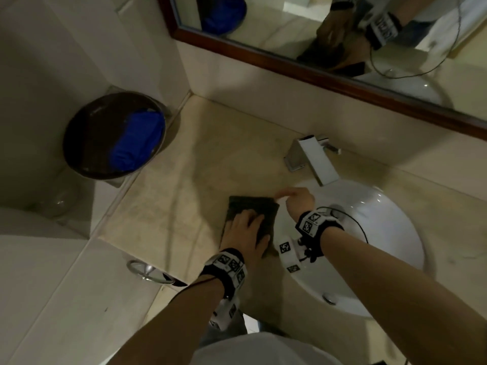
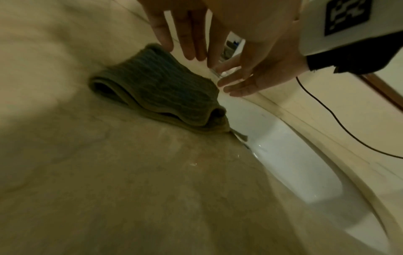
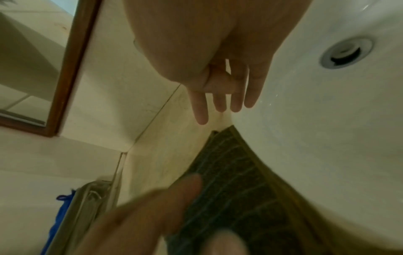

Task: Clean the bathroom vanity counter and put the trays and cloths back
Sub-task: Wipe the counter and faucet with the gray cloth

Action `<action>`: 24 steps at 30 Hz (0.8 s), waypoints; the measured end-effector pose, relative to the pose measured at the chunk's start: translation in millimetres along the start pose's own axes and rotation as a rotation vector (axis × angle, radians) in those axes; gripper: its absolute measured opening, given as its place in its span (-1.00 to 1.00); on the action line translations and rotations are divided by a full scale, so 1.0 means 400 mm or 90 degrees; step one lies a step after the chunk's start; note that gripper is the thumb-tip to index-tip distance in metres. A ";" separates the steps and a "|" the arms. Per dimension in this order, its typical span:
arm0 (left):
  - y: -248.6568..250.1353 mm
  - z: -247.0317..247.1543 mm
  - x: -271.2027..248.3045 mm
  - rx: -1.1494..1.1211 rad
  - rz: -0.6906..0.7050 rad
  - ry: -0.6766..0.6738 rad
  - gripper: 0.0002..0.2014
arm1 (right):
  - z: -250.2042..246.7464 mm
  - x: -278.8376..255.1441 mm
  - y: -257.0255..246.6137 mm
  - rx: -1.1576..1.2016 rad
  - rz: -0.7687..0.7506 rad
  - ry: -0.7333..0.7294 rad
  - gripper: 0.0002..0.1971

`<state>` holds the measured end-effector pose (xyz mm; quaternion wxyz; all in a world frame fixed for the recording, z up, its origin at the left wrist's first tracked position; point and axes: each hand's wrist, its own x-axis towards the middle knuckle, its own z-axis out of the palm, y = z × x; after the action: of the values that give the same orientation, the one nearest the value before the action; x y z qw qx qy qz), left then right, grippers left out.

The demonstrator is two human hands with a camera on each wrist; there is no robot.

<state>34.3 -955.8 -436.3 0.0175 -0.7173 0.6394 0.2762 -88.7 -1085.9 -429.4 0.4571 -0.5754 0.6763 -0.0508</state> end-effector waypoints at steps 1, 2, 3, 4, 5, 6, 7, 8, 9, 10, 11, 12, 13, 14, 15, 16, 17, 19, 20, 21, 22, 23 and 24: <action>0.005 0.012 0.013 0.011 0.008 0.000 -0.40 | -0.004 -0.004 0.010 0.006 0.002 0.014 -0.45; 0.009 0.023 0.028 0.027 0.015 -0.003 -0.40 | -0.008 -0.009 0.018 0.009 -0.005 0.030 -0.44; 0.010 0.038 0.043 0.047 0.020 -0.013 -0.40 | -0.010 -0.011 0.024 0.000 -0.015 0.041 -0.45; 0.009 0.055 0.058 0.065 0.024 -0.031 -0.40 | -0.013 -0.013 0.029 -0.020 -0.028 0.047 -0.46; 0.004 0.074 0.070 0.078 0.025 -0.056 -0.40 | -0.013 -0.010 0.034 -0.045 -0.042 0.042 -0.48; -0.003 0.091 0.079 0.088 0.025 -0.080 -0.40 | -0.012 -0.006 0.038 -0.071 -0.058 0.033 -0.50; -0.009 0.105 0.085 0.096 0.027 -0.092 -0.39 | -0.011 0.000 0.042 -0.101 -0.083 0.020 -0.51; -0.017 0.115 0.089 0.103 0.029 -0.095 -0.39 | -0.008 0.008 0.047 -0.133 -0.115 0.001 -0.51; -0.024 0.119 0.093 0.109 0.032 -0.093 -0.39 | -0.005 0.018 0.051 -0.162 -0.142 -0.022 -0.51; -0.032 0.119 0.097 0.111 0.034 -0.091 -0.39 | -0.003 0.027 0.052 -0.187 -0.158 -0.047 -0.51; -0.042 0.115 0.103 0.112 0.036 -0.090 -0.39 | 0.000 0.036 0.052 -0.213 -0.168 -0.071 -0.50; -0.053 0.106 0.113 0.115 0.035 -0.087 -0.39 | 0.002 0.045 0.050 -0.244 -0.176 -0.087 -0.50; -0.065 0.094 0.126 0.124 0.034 -0.082 -0.38 | 0.005 0.052 0.049 -0.278 -0.187 -0.091 -0.50; -0.080 0.079 0.145 0.133 0.032 -0.078 -0.38 | 0.009 0.059 0.050 -0.307 -0.201 -0.085 -0.49; -0.095 0.063 0.169 0.140 0.032 -0.075 -0.38 | 0.012 0.064 0.051 -0.330 -0.218 -0.071 -0.48; -0.111 0.045 0.197 0.142 0.032 -0.073 -0.38 | 0.016 0.067 0.053 -0.342 -0.231 -0.057 -0.47; -0.127 0.025 0.229 0.142 0.034 -0.070 -0.38 | 0.020 0.069 0.056 -0.348 -0.244 -0.046 -0.45; -0.156 -0.021 0.297 0.147 0.040 -0.060 -0.38 | 0.024 0.078 0.062 -0.357 -0.258 -0.039 -0.43; -0.169 -0.044 0.334 0.150 0.041 -0.057 -0.38 | 0.025 0.082 0.063 -0.369 -0.262 -0.036 -0.43; -0.179 -0.066 0.371 0.154 0.040 -0.054 -0.37 | 0.026 0.085 0.064 -0.386 -0.275 -0.027 -0.43; -0.185 -0.088 0.409 0.156 0.037 -0.052 -0.37 | 0.028 0.090 0.065 -0.408 -0.297 -0.012 -0.42; -0.188 -0.107 0.447 0.156 0.033 -0.050 -0.37 | 0.027 0.093 0.064 -0.422 -0.309 0.003 -0.37; -0.187 -0.124 0.485 0.154 0.030 -0.049 -0.36 | 0.027 0.097 0.063 -0.431 -0.319 0.016 -0.32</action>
<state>127.9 -1136.8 -500.1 0.1220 -0.6838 0.6835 0.2246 -96.7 -1104.5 -472.4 0.2078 -0.8391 0.4994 0.0575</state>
